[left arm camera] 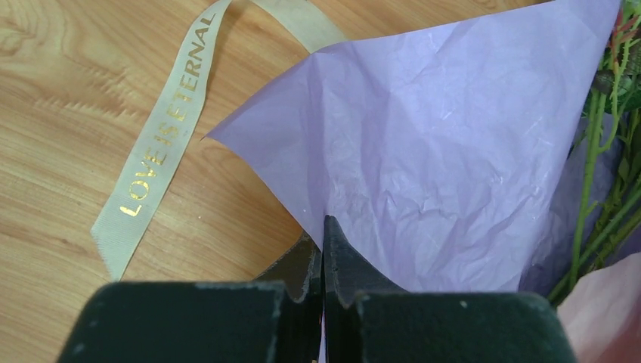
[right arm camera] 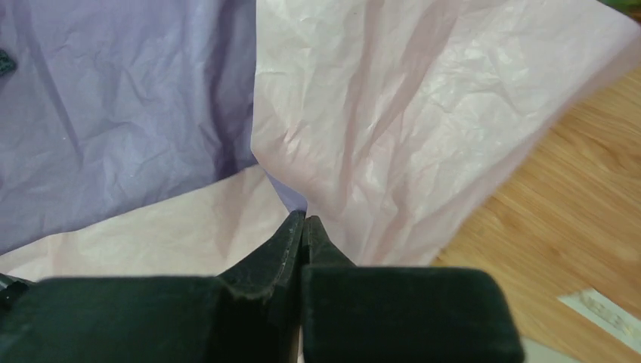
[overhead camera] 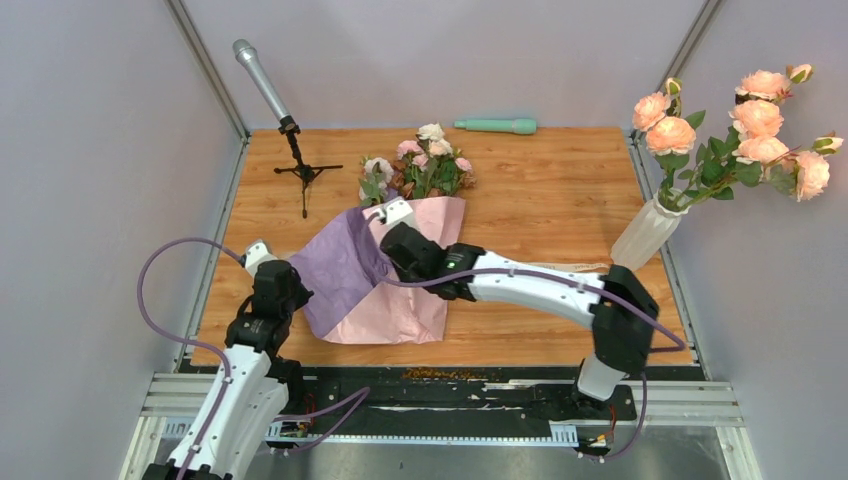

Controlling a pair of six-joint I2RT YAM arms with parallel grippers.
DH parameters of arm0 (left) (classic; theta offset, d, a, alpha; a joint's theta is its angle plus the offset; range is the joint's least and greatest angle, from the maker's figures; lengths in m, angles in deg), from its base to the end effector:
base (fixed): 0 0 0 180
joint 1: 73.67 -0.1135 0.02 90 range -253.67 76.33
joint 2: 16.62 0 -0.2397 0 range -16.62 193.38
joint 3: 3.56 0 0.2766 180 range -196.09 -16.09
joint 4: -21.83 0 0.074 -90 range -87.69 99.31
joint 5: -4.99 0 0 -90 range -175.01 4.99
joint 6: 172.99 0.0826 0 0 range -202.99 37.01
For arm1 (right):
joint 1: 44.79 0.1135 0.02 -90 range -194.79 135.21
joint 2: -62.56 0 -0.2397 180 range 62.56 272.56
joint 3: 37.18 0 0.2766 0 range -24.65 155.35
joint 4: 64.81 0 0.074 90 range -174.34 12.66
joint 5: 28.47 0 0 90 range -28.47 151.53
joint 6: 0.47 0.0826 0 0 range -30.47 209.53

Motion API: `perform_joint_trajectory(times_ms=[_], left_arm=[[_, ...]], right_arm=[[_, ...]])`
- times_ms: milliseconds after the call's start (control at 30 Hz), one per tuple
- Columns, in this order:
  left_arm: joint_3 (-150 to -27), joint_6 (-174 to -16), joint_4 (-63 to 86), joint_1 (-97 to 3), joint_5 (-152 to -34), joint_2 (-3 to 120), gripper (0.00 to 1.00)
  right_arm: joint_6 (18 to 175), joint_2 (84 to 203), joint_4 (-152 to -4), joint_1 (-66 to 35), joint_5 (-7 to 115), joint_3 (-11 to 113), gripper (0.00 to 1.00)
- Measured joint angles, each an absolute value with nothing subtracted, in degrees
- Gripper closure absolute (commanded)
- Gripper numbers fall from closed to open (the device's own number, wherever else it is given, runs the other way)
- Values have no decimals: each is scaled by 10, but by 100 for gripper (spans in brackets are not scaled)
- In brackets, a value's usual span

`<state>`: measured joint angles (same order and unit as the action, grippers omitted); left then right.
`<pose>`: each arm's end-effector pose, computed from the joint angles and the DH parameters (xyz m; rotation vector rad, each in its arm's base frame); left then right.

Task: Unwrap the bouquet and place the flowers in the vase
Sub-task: Unfold the wrapping paper at the center of the board.

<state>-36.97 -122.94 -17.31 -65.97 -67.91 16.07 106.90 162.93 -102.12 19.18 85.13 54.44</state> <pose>0.2160 -0.0047 0.1514 -0.7659 2.0727 -0.1271 0.2230 0.3812 0.1994 -0.7301 2.1844 0.2397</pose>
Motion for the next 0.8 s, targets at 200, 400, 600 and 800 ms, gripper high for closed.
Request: perform_joint_trajectory(times_ms=[200, 400, 600, 800], left_arm=[[-367, -1232, -148, -671, -681, 188, 100], [-359, -1239, -118, -690, -692, 218, 100], [-358, -1243, -109, -707, -702, 223, 100], [-345, -1246, -105, -721, -715, 225, 100]], right_arm=[[1129, 1447, -1036, 157, 921, 399, 100], [1236, 1341, -1072, 66, 947, 213, 100], [1328, 1311, -1117, 4, 941, 117, 100], [1361, 1344, -1117, -47, 938, 114, 100]])
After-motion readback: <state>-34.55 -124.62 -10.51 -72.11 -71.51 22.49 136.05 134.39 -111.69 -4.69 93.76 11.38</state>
